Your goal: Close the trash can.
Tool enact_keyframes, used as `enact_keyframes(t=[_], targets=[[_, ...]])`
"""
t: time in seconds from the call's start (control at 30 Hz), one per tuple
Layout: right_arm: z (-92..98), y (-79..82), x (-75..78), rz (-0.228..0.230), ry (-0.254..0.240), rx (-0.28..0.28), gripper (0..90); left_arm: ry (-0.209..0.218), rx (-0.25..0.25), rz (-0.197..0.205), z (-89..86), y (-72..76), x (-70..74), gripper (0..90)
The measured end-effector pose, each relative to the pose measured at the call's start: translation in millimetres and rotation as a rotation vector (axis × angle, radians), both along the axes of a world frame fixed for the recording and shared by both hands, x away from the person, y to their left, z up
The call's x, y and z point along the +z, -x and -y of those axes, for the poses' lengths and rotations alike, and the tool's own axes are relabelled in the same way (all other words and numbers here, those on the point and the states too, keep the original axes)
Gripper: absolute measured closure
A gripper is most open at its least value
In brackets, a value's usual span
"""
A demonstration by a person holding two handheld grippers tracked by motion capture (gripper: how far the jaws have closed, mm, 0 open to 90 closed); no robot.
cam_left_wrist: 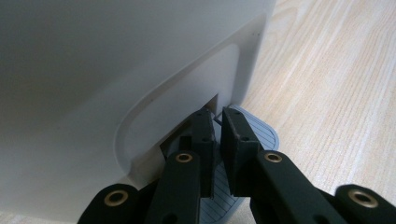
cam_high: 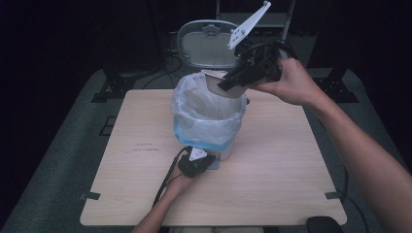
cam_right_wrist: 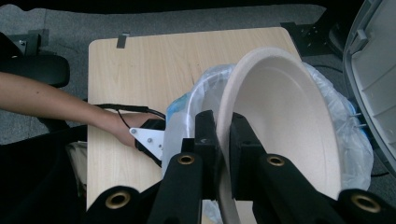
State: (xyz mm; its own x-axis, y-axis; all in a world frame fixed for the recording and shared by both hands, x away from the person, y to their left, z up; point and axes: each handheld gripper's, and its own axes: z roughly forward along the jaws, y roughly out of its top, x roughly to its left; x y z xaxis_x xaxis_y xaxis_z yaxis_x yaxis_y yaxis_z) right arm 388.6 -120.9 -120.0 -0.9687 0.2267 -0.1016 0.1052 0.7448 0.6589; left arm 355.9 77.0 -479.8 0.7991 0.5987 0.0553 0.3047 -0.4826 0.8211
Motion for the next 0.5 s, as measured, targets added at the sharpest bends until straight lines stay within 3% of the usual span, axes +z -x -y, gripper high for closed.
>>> enact_keyframes(t=[0.5], targets=[[-13.2, -14.3, -4.9, -0.013, -0.013, 0.002, 83.2, 0.007, -0.003, -0.006, -0.4, -0.6, -0.1, 84.2]])
